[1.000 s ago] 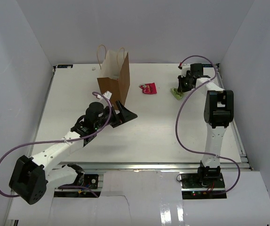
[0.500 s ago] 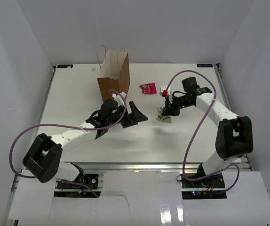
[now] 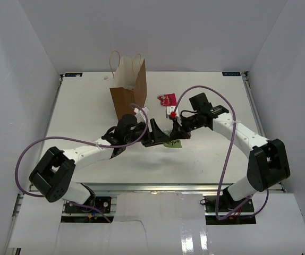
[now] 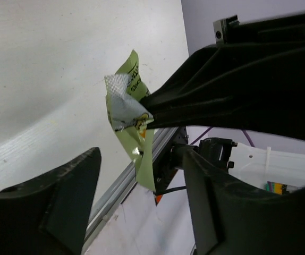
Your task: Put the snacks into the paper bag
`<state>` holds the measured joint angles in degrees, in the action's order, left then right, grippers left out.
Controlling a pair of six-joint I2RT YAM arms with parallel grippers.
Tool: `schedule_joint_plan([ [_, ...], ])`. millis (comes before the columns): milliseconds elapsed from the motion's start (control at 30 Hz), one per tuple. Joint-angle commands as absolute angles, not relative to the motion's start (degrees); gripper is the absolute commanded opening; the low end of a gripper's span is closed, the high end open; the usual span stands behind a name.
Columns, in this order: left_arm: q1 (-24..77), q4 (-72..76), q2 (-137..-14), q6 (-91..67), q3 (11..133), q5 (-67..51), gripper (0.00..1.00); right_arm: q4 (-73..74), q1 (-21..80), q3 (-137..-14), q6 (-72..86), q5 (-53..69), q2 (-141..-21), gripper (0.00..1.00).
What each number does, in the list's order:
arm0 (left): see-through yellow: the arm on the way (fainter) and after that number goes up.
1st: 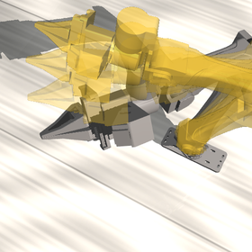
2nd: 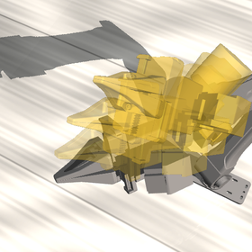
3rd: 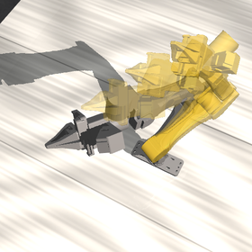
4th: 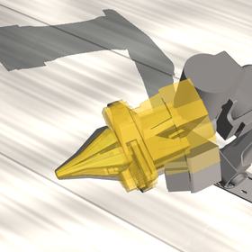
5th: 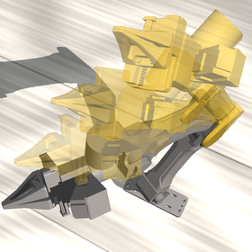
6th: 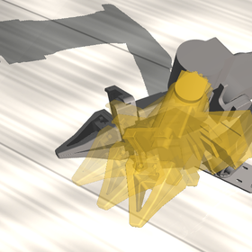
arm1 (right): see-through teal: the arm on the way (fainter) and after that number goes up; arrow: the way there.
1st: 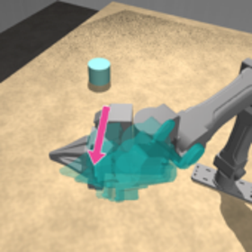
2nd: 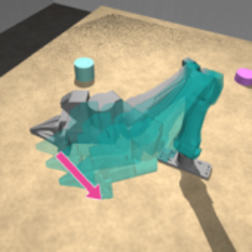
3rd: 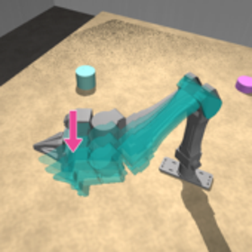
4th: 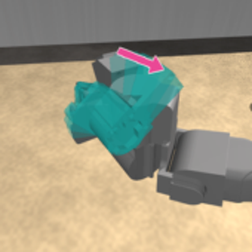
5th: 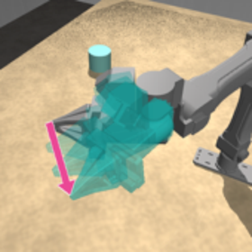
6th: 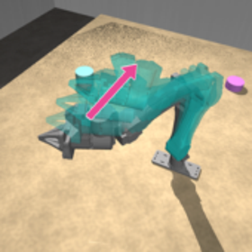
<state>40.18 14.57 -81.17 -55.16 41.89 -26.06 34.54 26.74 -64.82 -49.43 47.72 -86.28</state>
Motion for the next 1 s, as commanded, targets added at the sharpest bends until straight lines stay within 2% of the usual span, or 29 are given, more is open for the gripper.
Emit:
schedule_joint_plan([
  [0, 40.9, 16.9, -82.2, -55.5, 42.4, -27.8, 0.70, 31.5, 28.0, -66.9, -45.9, 48.1, -85.9, 0.08],
  [33, 41.0, 17.0, -83.0, -55.5, 42.7, -27.9, 0.69, 31.4, 28.0, -67.2, -45.1, 48.2, -86.0, 0.08],
  [133, 41.2, 17.0, -84.0, -55.7, 42.9, -28.2, 0.51, 31.4, 28.3, -68.5, -44.1, 48.4, -86.0, 0.08],
  [167, 41.2, 16.9, -84.2, -55.7, 43.0, -28.4, 0.37, 31.5, 28.4, -68.6, -44.1, 48.3, -86.0, 0.08],
  [300, 41.2, 17.0, -84.1, -55.4, 43.2, -28.3, 0.20, 31.5, 28.7, -68.7, -43.7, 48.3, -85.3, 0.11],
  [367, 41.2, 17.1, -83.5, -54.9, 43.2, -27.9, 0.15, 31.7, 28.7, -68.6, -43.5, 48.5, -85.0, 0.15],
  [400, 41.2, 17.1, -83.2, -54.8, 43.2, -27.3, 0.10, 31.8, 28.7, -68.7, -43.5, 48.5, -84.8, 0.23],
  [533, 41.0, 16.1, -80.7, -52.7, 42.4, -24.1, 0.01, 31.9, 28.7, -69.5, -43.0, 46.5, -83.9, 0.50],
  [633, 41.1, 8.5, -76.0, -48.0, 43.9, -18.8, 0.00, 31.8, 28.3, -72.8, -42.3, 44.0, -83.3, 0.60],
  [700, 41.1, 3.0, -73.9, -44.8, 45.4, -15.1, 0.00, 31.7, 27.3, -74.9, -41.1, 43.4, -83.1, 0.64],
  [800, 41.0, -9.8, -69.0, -38.4, 48.9, -6.1, 0.00, 31.4, 25.1, -79.8, -38.5, 43.4, -83.5, 0.66],
  [967, 40.5, -20.0, -61.8, -30.3, 56.4, 6.6, 0.00, 29.1, 21.7, -84.6, -34.2, 43.2, -84.9, 0.66],
])
